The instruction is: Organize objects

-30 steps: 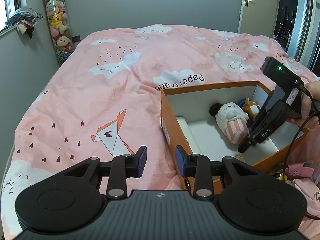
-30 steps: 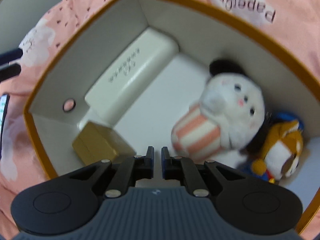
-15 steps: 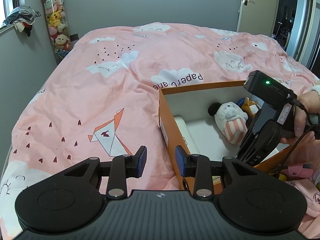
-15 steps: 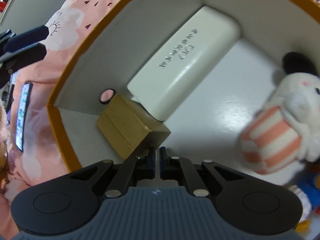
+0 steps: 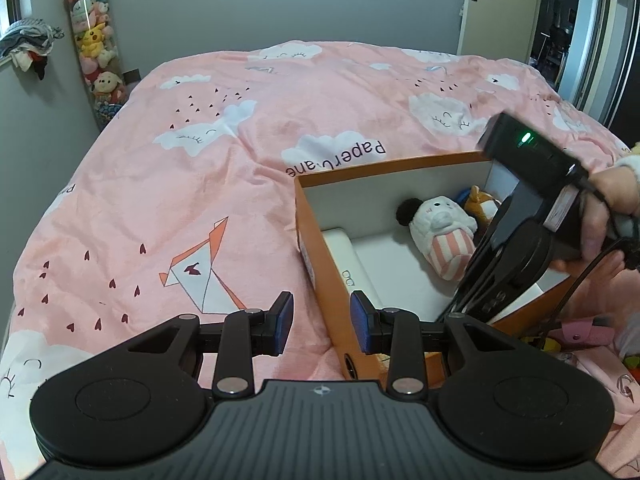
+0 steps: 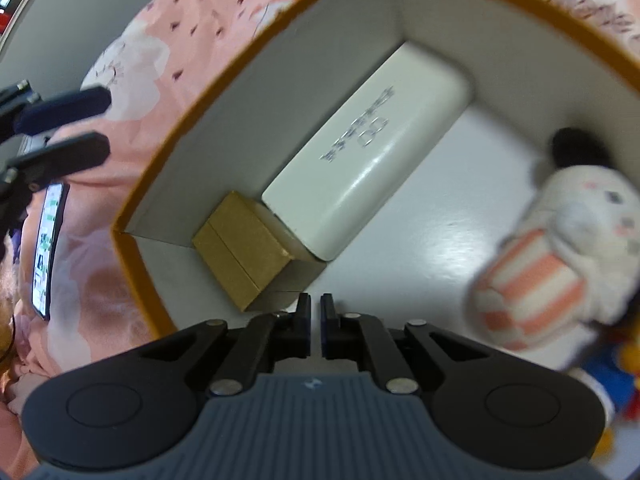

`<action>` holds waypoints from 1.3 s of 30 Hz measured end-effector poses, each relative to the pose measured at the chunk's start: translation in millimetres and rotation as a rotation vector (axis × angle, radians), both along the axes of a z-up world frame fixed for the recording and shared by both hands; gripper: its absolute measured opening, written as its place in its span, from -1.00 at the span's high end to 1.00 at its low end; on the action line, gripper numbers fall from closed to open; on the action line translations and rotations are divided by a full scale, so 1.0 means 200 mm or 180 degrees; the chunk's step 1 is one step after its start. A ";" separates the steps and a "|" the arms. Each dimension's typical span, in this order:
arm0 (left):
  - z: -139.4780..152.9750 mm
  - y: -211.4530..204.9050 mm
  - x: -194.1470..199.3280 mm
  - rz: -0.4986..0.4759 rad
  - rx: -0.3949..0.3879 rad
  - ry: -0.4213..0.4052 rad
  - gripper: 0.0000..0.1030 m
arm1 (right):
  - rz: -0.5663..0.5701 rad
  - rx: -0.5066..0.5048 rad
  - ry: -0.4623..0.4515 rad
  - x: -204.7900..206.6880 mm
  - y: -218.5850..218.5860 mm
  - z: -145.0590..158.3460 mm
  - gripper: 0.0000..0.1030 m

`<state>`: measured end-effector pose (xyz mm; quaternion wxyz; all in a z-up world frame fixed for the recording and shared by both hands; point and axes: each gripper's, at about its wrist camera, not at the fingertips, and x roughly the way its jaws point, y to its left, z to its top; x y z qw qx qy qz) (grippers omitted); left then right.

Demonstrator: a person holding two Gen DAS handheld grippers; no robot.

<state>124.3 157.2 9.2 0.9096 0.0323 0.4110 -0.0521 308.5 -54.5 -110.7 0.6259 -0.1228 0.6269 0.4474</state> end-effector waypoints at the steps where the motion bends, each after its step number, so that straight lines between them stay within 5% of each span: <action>1: 0.01 -0.01 0.00 0.0001 0.0009 0.0000 0.22 | -0.0061 0.0028 -0.0077 0.00 -0.03 0.04 0.86; 9: 0.12 -0.13 -0.13 -0.0094 -0.0006 -0.0143 0.22 | -0.0669 0.0435 -0.0793 -0.18 -0.26 0.36 0.83; 15: 0.17 -0.25 -0.25 -0.0202 -0.0278 -0.0288 0.22 | -0.1225 0.0737 -0.1301 -0.47 -0.46 0.49 0.40; 17: 0.16 -0.29 -0.28 -0.0219 -0.0417 -0.0302 0.22 | -0.1416 0.0730 -0.1453 -0.57 -0.53 0.50 0.40; 25: -0.05 -0.39 -0.29 -0.0037 -0.0918 0.0141 0.22 | -0.2026 0.0543 -0.1220 -0.85 -0.73 0.36 0.39; 30: -0.25 -0.36 -0.22 0.0237 -0.1280 0.0663 0.22 | -0.2058 0.0265 -0.1195 -0.88 -0.71 0.22 0.39; 39: -0.45 -0.35 -0.15 0.0466 -0.1402 0.1078 0.03 | -0.1953 0.0057 -0.1120 -0.85 -0.66 0.10 0.28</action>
